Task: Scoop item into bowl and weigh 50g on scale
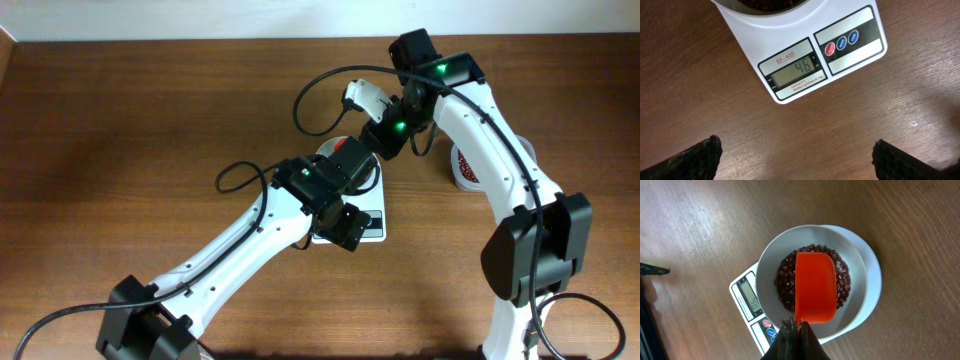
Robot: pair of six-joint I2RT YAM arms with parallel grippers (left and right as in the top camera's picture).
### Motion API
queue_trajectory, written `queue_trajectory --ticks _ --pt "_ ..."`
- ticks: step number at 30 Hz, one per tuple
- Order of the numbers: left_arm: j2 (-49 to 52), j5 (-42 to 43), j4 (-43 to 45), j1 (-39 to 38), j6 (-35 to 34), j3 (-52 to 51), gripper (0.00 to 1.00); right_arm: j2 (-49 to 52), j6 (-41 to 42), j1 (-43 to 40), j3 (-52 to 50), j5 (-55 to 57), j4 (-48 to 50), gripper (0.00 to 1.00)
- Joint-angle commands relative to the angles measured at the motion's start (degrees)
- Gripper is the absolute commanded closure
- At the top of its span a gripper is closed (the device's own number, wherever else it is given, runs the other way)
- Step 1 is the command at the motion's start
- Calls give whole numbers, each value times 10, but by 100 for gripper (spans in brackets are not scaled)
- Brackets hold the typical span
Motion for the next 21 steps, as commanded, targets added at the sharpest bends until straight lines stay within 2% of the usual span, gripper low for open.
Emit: queue_trajectory --ticks 1,3,6,21 --pt "2 -4 -1 2 5 6 1 -24 17 4 9 9 0 96" --pt "2 -4 -1 2 5 6 1 -25 -51 8 9 -40 -37 96" --pt "2 -4 -1 2 5 6 1 -24 21 11 9 57 0 96" --pt "2 -4 -1 2 5 6 1 -24 18 11 9 46 6 96"
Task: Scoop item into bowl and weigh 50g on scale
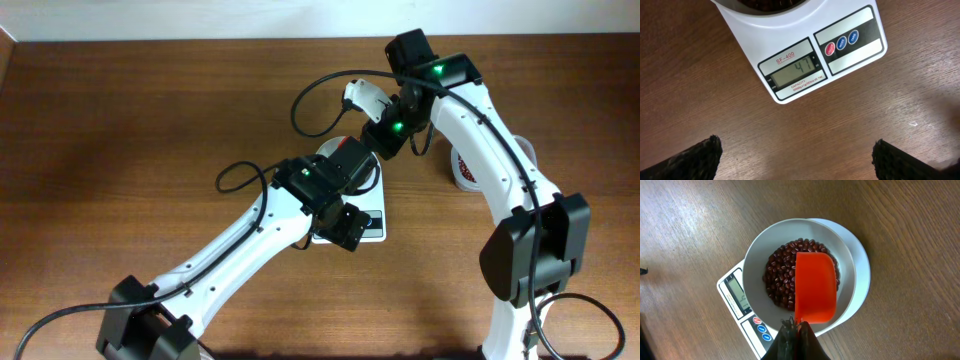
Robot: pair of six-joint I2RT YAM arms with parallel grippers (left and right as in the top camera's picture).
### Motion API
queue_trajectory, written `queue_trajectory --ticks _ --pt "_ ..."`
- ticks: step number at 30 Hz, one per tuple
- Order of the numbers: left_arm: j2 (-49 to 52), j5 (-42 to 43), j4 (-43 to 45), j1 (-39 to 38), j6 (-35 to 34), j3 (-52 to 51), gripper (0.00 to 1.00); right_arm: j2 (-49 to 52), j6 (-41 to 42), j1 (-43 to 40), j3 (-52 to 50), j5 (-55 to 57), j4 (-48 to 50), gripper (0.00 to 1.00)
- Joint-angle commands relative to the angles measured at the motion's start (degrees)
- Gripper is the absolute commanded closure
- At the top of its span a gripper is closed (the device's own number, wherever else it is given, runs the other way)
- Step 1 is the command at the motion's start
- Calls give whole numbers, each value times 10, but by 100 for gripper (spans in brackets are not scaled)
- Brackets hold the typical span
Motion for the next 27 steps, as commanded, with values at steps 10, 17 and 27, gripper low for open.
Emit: queue_trajectory --ticks 10,17,27 --pt "2 -4 -1 2 5 6 1 -24 -18 20 9 8 -5 96" --pt "2 -4 -1 2 5 6 1 -24 38 18 9 33 26 96" --pt "2 -4 -1 2 5 6 1 -24 239 -160 9 -254 6 96"
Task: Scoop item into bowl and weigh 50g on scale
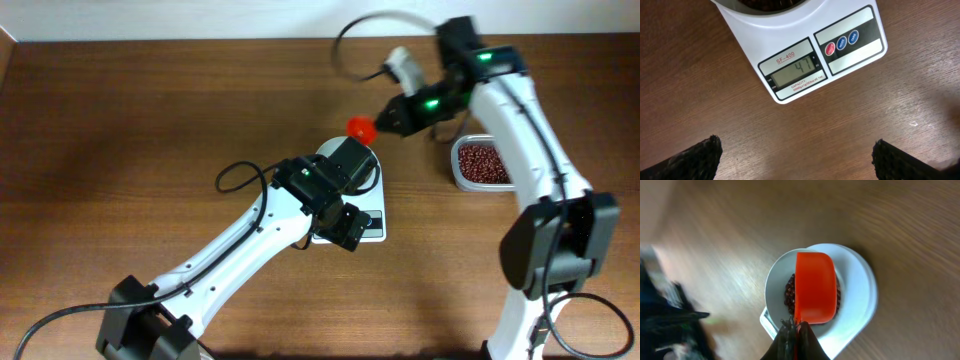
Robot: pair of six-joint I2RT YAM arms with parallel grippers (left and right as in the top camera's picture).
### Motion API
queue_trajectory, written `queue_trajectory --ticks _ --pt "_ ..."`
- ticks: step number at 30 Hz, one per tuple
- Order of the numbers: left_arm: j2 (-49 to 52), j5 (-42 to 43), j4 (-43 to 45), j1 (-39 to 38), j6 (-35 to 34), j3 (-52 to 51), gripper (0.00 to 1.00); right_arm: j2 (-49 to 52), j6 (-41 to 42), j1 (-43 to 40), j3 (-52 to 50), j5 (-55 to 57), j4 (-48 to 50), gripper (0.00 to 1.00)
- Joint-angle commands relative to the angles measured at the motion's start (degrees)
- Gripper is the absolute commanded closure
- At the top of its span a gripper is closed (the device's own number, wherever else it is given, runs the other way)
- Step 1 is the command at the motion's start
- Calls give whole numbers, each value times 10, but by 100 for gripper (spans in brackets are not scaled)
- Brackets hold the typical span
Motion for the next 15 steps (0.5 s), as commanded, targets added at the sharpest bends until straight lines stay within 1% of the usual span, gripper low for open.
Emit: queue_trajectory --ticks 1,3,6,9,12,15 --pt "2 -4 -1 2 5 6 1 -24 61 -75 9 -73 -31 96" --pt "2 -4 -1 2 5 6 1 -24 61 -104 8 -67 -46 96" --pt "2 -4 -1 2 5 6 1 -23 65 -158 8 -14 -58 96" --pt "2 -4 -1 2 5 6 1 -23 65 -188 8 29 -89 96" --pt "2 -4 -1 2 5 6 1 -23 66 -205 8 116 -110 96" --pt "2 -4 -1 2 5 6 1 -23 112 -206 8 239 -96 96"
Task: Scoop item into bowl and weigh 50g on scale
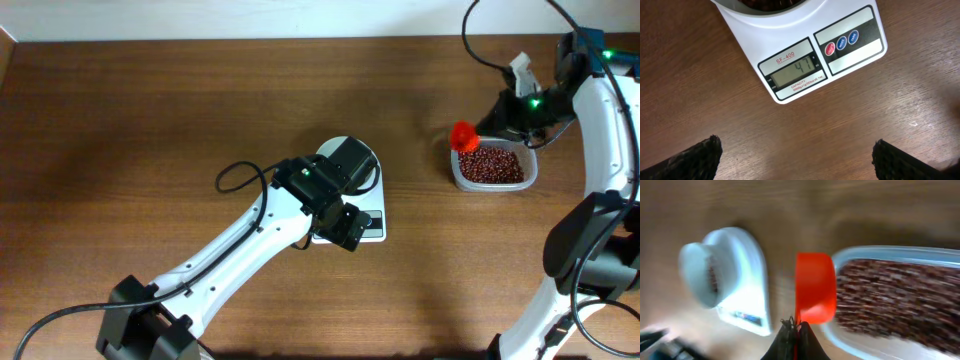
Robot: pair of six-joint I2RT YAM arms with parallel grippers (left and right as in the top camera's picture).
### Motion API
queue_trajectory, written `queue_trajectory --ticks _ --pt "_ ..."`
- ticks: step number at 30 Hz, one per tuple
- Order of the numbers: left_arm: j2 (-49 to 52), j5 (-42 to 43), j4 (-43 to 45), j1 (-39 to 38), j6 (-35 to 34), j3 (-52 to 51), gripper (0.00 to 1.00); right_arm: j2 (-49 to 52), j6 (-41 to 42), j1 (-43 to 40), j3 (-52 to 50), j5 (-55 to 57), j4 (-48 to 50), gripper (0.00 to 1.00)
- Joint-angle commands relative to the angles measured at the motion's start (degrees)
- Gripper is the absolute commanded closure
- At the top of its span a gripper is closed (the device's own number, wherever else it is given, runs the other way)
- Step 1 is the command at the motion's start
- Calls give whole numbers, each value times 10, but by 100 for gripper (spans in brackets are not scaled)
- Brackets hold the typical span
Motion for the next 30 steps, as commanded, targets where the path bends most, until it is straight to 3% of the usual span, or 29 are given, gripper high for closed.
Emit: queue_trajectory --ticks 1,7,21,30 --pt "2 -4 -1 2 5 6 1 -23 49 -2 7 139 13 96" --pt "2 -4 -1 2 5 6 1 -19 148 0 3 182 68 96" --pt "2 -4 -1 2 5 6 1 14 146 0 3 232 50 96" --pt "2 -4 -1 2 5 6 1 16 146 23 -61 208 122 96"
